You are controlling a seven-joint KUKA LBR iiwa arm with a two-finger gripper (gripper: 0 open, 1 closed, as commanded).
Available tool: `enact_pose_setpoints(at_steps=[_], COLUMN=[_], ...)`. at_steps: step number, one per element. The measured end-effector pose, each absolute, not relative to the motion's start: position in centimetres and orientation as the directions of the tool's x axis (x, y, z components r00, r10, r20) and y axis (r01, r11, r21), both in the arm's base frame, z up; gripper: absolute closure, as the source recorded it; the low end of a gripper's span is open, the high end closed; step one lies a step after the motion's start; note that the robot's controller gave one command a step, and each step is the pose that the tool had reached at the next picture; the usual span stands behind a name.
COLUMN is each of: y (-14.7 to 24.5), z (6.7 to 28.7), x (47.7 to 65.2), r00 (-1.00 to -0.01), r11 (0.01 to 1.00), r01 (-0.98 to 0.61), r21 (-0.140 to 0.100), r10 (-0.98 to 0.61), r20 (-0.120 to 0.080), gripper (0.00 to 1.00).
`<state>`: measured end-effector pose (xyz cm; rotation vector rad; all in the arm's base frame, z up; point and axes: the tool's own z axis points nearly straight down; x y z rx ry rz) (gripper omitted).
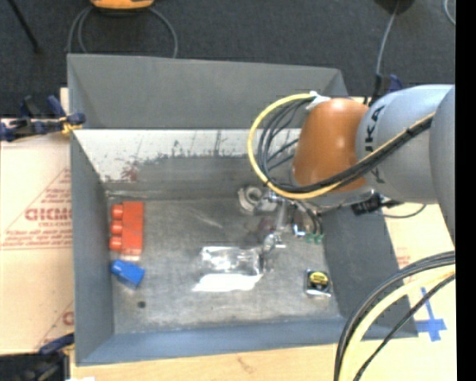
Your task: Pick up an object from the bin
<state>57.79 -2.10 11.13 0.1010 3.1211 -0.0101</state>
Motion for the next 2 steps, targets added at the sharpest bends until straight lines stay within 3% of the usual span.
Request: enact_pose_setpoints(at_steps=[1,2], y=[-5.1,-4.0], z=[9.5,8.4], x=[56.7,57.9], r00=[-0.951,-0.876], r11=[0.951,0.876], r01=[-0.309,-0.482], r21=[-0.004,-0.007], r10=[-0.309,-0.482], r20=[-0.003,-0.008], gripper=[0.0,0.0])
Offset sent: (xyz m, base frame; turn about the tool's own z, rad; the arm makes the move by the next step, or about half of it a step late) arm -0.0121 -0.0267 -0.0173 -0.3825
